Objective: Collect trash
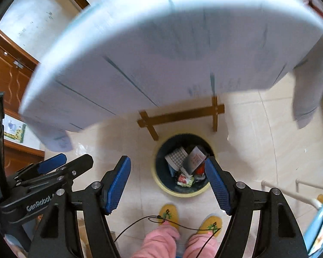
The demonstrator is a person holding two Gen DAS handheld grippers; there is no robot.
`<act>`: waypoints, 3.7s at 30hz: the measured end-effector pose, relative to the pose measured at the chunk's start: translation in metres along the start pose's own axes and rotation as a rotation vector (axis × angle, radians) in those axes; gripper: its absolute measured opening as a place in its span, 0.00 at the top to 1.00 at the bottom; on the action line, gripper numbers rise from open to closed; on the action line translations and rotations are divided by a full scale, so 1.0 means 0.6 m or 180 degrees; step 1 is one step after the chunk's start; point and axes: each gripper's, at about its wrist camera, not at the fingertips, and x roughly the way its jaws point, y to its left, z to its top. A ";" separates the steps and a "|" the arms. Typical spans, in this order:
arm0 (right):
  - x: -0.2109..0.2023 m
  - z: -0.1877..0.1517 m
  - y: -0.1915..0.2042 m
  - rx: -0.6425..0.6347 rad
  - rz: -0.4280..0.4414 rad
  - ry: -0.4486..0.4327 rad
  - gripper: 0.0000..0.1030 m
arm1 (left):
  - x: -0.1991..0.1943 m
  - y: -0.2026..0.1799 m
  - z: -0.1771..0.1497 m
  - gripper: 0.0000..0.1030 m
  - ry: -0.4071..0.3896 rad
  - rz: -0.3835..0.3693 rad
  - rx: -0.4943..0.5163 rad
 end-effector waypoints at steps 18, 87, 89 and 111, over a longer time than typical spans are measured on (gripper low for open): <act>-0.501 0.075 0.142 -0.0295 0.0080 -0.0788 0.22 | -0.494 -0.015 0.057 0.32 -0.0855 0.0161 -0.0129; -0.683 0.079 0.243 -0.0516 -0.0063 -0.1357 0.17 | -0.633 -0.012 0.041 0.32 -0.1247 0.0228 -0.0024; -0.683 0.078 0.244 -0.0516 -0.0064 -0.1359 0.17 | -0.633 -0.011 0.042 0.32 -0.1251 0.0227 -0.0016; -0.681 0.077 0.248 -0.0500 -0.0062 -0.1355 0.17 | -0.627 -0.004 0.046 0.32 -0.1207 0.0225 -0.0004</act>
